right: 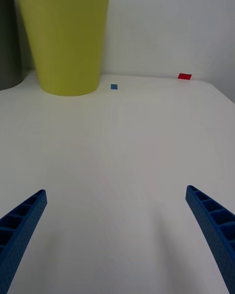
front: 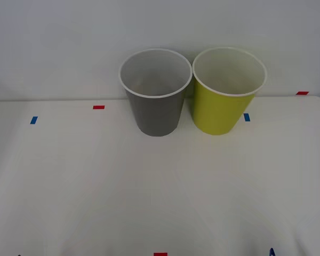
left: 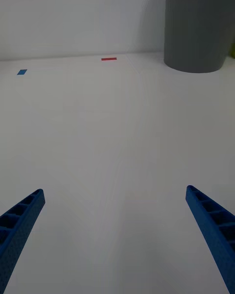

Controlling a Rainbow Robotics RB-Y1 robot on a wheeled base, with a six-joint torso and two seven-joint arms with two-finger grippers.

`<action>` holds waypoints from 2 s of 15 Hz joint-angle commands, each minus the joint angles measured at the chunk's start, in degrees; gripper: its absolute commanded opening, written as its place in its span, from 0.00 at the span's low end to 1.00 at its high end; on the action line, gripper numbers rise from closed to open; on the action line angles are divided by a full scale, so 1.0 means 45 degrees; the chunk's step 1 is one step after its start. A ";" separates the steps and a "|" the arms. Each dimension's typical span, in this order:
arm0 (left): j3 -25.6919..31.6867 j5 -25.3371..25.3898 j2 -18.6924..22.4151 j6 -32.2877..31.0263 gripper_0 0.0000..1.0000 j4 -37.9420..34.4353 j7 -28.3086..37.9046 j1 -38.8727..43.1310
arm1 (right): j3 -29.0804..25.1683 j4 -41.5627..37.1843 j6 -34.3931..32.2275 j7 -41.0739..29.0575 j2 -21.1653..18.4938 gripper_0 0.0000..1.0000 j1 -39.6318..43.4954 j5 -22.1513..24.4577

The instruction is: Put cans in the gray bin and PET bottles in the light green bin.

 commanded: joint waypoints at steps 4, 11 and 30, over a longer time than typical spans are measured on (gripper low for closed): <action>0.0000 0.0000 0.0000 0.0000 1.00 0.0000 0.0000 0.0000 | 0.0000 0.0001 0.0007 -0.0002 0.0000 0.98 0.0000 0.0000; 0.0000 0.0000 0.0000 0.0000 1.00 0.0000 0.0000 0.0000 | 0.0000 0.0001 0.0007 -0.0002 0.0000 0.98 0.0000 0.0000; 0.0000 0.0000 0.0000 0.0000 1.00 0.0000 0.0000 0.0000 | 0.0000 0.0001 0.0007 -0.0002 0.0000 0.98 0.0000 0.0000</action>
